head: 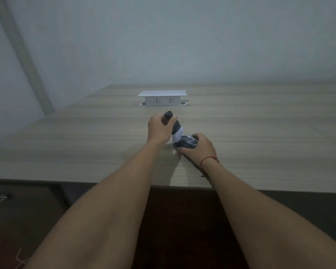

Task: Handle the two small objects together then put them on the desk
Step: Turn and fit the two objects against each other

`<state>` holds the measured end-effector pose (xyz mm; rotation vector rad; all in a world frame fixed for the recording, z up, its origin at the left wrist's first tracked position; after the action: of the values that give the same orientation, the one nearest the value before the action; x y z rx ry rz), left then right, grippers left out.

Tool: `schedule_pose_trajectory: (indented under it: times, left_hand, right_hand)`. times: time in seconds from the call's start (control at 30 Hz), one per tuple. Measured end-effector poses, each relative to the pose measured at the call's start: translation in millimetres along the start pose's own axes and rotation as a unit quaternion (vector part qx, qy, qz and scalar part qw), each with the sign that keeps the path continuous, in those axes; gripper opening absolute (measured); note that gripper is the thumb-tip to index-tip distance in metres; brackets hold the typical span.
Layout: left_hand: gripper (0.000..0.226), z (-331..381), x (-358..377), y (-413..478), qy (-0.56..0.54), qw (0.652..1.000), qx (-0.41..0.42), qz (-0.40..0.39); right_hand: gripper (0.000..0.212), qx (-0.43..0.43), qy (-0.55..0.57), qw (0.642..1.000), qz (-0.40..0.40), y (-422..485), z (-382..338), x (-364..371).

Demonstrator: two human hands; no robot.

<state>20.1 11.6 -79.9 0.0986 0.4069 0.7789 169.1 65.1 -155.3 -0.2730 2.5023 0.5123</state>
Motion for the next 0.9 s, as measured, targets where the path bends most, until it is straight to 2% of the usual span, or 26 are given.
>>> schedule_pose_trajectory:
  times: [0.13,0.27,0.43,0.5,0.63,0.8,0.9]
  left_hand:
    - [0.034,-25,3,-7,0.062,0.997,-0.018,0.029]
    - [0.036,-35,-4,-3,0.088,0.995,-0.027,0.046]
    - [0.034,-3,-3,1,0.013,0.999,0.038,0.032]
    - [0.034,-11,7,-1,0.031,0.999,0.028,0.016]
    - [0.030,-38,0,3,0.068,0.997,-0.018,0.034]
    - [0.035,-6,-4,5,0.015,0.999,0.041,0.031]
    - [0.031,-12,7,-4,0.051,0.998,0.031,-0.004]
  right_hand:
    - [0.068,-0.015,-0.007,1.000,0.001,1,-3,-1]
    - [0.072,-0.034,-0.018,0.999,0.006,5,-1,0]
    - [0.060,-0.039,-0.025,0.999,-0.004,6,-2,2]
    - [0.058,-0.033,-0.015,0.999,0.003,6,-1,0]
    - [0.055,-0.044,-0.013,0.999,-0.014,5,-2,-1]
    - [0.048,-0.049,-0.002,0.999,0.001,4,-3,-6]
    - [0.050,-0.044,0.007,0.999,-0.003,2,-3,-3]
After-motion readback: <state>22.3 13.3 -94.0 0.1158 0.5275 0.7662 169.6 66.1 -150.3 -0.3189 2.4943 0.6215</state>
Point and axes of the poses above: each hand's wrist, its own y-axis towards the middle knuckle, its own x-axis out of the palm, z = x × y, the point moved 7 cm from there along y, towards the middle knuckle, and after that the axes turned 10 degrees about -x, right-handed, at the moved point
